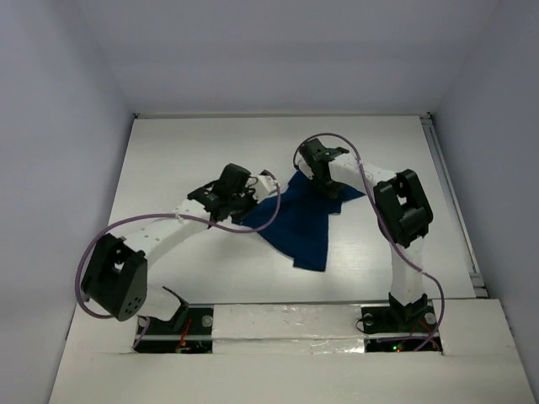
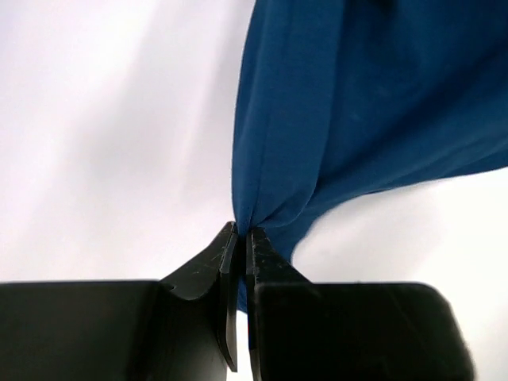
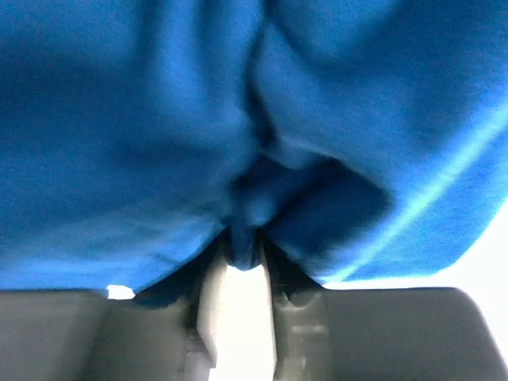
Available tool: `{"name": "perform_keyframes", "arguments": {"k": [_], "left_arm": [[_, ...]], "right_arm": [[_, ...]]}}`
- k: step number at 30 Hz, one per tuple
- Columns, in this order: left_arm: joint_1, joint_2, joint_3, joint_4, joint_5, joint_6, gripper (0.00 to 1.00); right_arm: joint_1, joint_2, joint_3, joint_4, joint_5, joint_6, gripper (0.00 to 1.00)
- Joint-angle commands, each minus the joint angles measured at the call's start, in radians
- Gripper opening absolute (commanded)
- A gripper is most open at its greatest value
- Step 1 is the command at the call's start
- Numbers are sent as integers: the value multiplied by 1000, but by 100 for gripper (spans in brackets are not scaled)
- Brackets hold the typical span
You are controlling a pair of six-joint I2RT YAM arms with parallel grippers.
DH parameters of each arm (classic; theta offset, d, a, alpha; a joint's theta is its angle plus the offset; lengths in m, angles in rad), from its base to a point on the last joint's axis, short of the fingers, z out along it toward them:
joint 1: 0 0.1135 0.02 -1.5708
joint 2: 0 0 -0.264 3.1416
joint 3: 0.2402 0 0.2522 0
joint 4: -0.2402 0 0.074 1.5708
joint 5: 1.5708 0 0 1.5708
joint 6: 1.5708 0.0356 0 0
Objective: Fold and stack the t-shirts
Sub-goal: Flatten out the tshirt
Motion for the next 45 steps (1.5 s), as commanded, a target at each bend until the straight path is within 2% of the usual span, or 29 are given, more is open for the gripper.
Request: {"name": "perform_keyframes", "arguments": {"k": [1,2,3,11,16,19,24,25,27,29,33,39,42,45], "left_arm": [[89,-66,-24,-38,-23,76,0],[109,-73,-27,-35,-14,85,0],[128,-84,-28,-34,-11,93,0],[264,-79,-27,-3,14,156,0],[353,-49,9,29,4,177,0],[396,-14,35,40,0,185,0],[419,34,53,68,15,193,0],[419,40,64,71,23,187,0],[419,60,79,74,46,176,0],[419,77,110,68,61,155,0],[419,118,159,45,107,128,0],[419,122,190,31,158,104,0],[409,132,194,26,167,101,0],[399,135,190,29,167,93,0]], "right_arm": [[4,-2,49,57,50,16,19],[4,2,52,60,54,14,12],[4,6,55,59,55,13,0],[-16,-81,28,56,127,-13,0],[-132,-208,-4,64,169,-67,0],[-218,-241,-9,68,175,-102,0],[-274,-236,-53,109,127,-137,0],[-274,-226,-56,114,112,-136,4],[-274,-190,-55,152,92,-130,4],[-274,-161,-40,175,89,-118,12],[-259,-120,20,119,-17,-85,21],[-168,-213,-44,123,-14,-72,36],[-101,-291,-85,122,-26,-64,37],[-24,-339,-125,44,-122,-36,37]]}}
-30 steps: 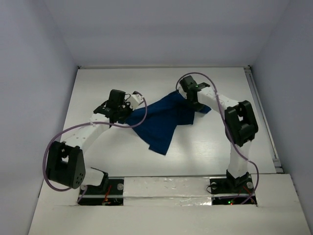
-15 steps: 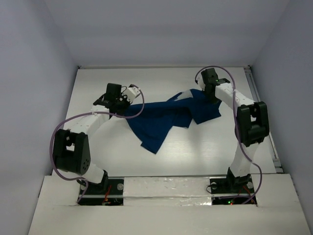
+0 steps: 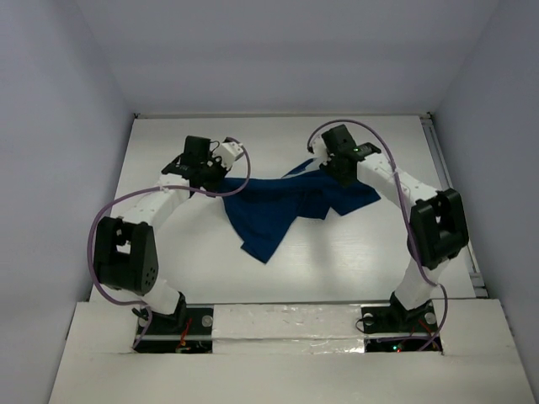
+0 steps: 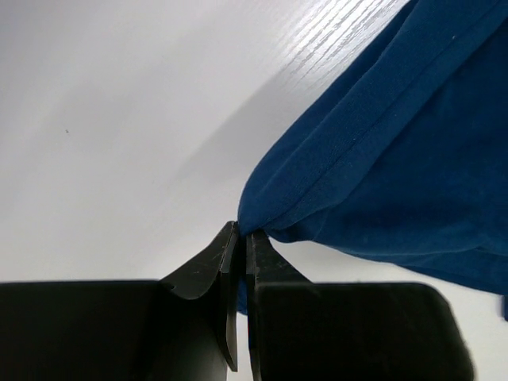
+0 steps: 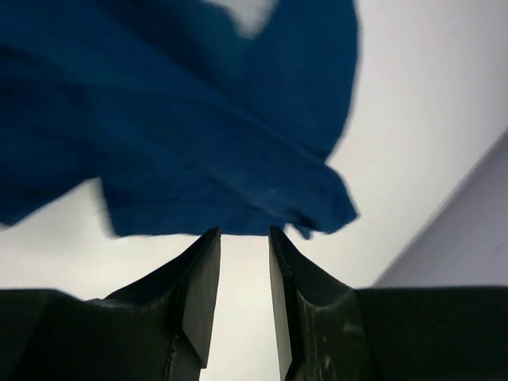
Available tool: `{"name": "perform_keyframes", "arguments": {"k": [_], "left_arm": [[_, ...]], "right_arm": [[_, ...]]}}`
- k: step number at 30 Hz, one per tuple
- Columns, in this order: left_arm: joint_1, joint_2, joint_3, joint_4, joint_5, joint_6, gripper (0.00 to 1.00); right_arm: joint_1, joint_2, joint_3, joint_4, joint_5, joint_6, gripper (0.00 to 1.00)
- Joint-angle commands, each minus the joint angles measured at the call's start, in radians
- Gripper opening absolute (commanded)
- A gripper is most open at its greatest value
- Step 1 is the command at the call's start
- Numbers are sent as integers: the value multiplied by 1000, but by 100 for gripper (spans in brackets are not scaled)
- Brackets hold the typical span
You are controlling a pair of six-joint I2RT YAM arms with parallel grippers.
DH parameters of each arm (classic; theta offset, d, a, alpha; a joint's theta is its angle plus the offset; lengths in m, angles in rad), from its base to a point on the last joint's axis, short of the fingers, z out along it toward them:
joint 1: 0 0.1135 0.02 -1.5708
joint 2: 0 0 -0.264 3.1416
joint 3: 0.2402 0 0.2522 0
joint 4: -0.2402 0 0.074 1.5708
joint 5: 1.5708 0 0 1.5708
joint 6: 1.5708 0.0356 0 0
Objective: Fold and stack the t-shirts
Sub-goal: Flatten out the tshirt
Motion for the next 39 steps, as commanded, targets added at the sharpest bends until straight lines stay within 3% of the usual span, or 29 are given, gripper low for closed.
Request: {"name": "perform_keyframes", "arguments": {"k": [1,8,12,13,18,24,27,39], "left_arm": [[-6,3,29,-5,31,-17,0],[-16,-16,17,-6,45,-23,0],[-16,-38,1,-10,51,-26,0],[-16,-44,-3,-8,51,-26,0],[-16,-61,-15,-17,52,-23,0],[-16,-67,-29,-5,55,-21,0],[-16,-61,-34,-2,49,-12,0],[-16,-64,-49,13,52,-14,0]], "right_arm": [[83,-82,-40,-63,-111,41,37],[94,23,-141,-35,-44,36,37],[94,89,-125,-46,-73,52,38],[94,93,-115,-43,-65,53,44],[94,143,-68,-87,-88,58,44],[94,143,-32,-120,-117,64,45],[94,120,-20,-133,-129,67,54],[104,110,-9,-170,-198,65,54]]}}
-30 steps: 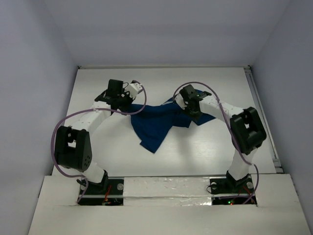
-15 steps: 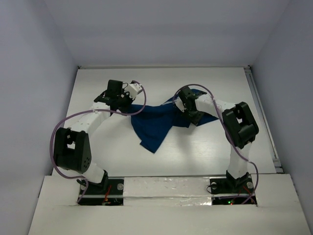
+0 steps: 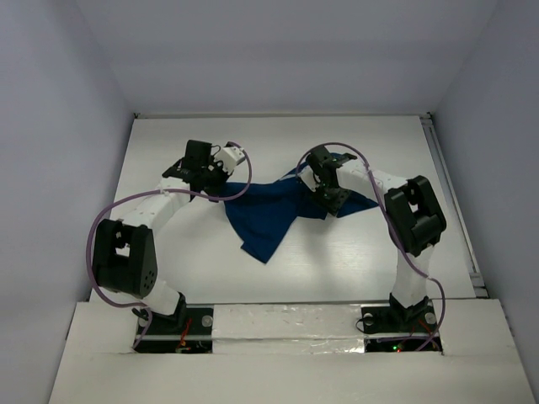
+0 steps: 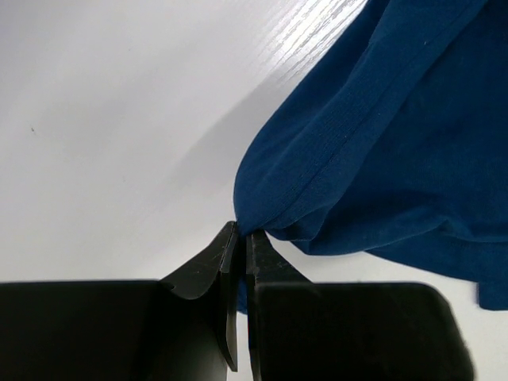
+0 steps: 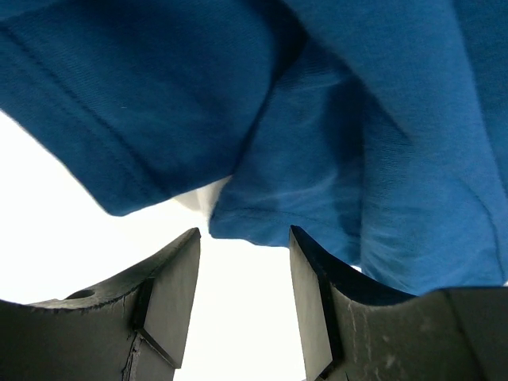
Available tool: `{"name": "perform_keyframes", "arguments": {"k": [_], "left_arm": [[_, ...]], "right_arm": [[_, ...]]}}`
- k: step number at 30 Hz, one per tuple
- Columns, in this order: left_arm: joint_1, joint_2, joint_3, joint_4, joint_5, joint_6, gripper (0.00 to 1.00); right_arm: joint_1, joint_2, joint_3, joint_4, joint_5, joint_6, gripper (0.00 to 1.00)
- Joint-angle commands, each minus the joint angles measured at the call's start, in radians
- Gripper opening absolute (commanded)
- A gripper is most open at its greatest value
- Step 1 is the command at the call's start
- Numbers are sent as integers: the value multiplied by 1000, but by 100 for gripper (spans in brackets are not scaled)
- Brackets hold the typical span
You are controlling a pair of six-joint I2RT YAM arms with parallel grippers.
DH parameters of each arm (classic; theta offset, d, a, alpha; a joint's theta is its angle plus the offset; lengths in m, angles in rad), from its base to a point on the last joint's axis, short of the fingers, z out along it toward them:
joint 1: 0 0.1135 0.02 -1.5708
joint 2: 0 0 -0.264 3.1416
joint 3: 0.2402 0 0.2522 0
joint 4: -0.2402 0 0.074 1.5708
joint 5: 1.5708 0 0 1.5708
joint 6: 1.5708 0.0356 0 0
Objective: Fold and stack the t-shirts
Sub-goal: Flatten out the tshirt
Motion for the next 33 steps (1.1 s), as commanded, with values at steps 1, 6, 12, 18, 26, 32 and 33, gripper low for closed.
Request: {"name": "perform_keyframes", "arguments": {"k": [1,6,12,18,26,32,33], "left_arm": [[-3,-44,-14,16,19,2,0],[-3,-37,-15,18,13,8,0],[-3,-44,-14,15,25,7,0],[-3,-37,-18,16,22,13,0],[-3,-37,-11,13,23,19,0],[-3,-59,-9,6,10,24,0],[-3,-69,-6,3,-1,30,0]], "right_arm": [[7,-25,30,-26,-63,7,54],[16,27,24,-22,-55,11,54],[16,79,58,-28,-51,14,54],[16,101,79,-35,-15,28,50],[16,106,73,-43,8,22,29],[16,80,44,-14,40,27,0],[16,54,29,6,66,30,0]]}}
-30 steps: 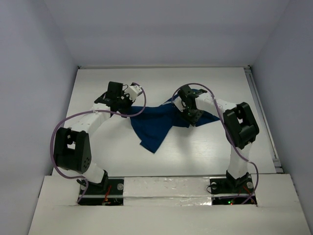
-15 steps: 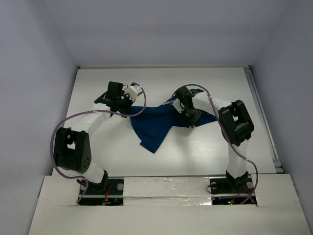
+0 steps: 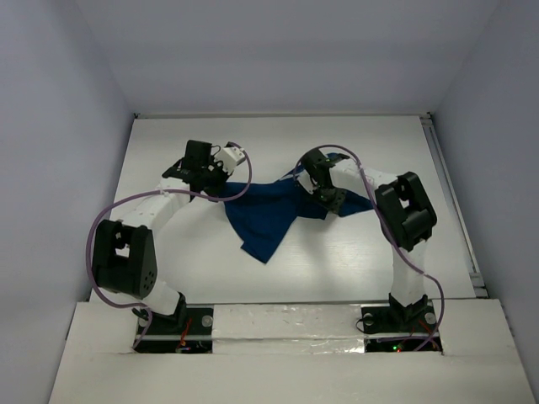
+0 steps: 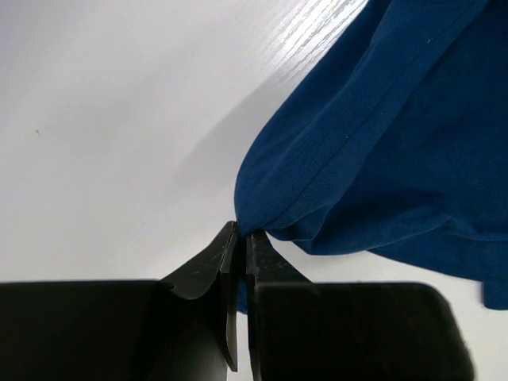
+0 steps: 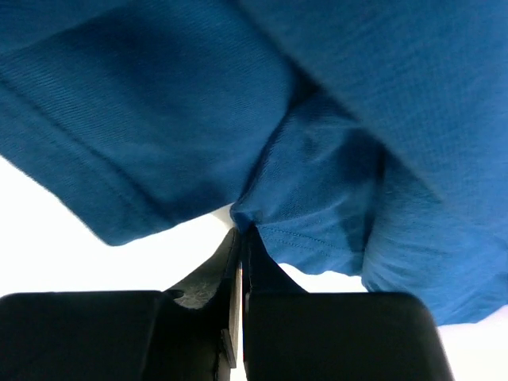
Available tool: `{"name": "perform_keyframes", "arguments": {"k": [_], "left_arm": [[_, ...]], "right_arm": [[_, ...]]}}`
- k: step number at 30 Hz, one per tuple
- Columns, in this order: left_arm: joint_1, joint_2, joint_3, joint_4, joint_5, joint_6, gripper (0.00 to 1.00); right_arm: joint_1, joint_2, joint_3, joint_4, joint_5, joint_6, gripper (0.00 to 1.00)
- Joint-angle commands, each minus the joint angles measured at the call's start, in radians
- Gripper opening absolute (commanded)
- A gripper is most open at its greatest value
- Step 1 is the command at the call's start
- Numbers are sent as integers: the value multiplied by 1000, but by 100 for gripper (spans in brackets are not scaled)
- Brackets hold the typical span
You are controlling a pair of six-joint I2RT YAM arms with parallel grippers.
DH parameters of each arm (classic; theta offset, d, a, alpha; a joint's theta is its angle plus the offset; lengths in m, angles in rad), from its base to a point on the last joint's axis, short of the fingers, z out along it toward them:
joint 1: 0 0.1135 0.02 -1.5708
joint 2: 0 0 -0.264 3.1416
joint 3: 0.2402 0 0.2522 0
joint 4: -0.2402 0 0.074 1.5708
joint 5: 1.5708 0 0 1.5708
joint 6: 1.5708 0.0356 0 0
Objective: Fold and stack the t-shirts
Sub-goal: Flatten out the tshirt
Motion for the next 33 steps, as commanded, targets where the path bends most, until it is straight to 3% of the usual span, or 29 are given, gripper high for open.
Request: {"name": "perform_keyframes", "arguments": {"k": [1,9,15,20,27,33], "left_arm": [[-3,-75,-1,-2,-11,22,0],[-3,-177,34,-17,-79,28,0],[-3,-196,94,-84,-59,13,0],[-3,-239,156,-149,-59,33,8],[17,-387,315,-297,-39,114,4],[17,-556,520,-368,103,105,0]], "right_arm": [[3,-27,-30,62,64,9,0],[-49,-411,-6,108,152,1,0],[-89,-516,49,53,180,-16,0],[-107,-599,81,4,199,-22,0],[-117,-810,128,-6,232,-51,0],[-117,-1056,179,86,247,-80,0]]}}
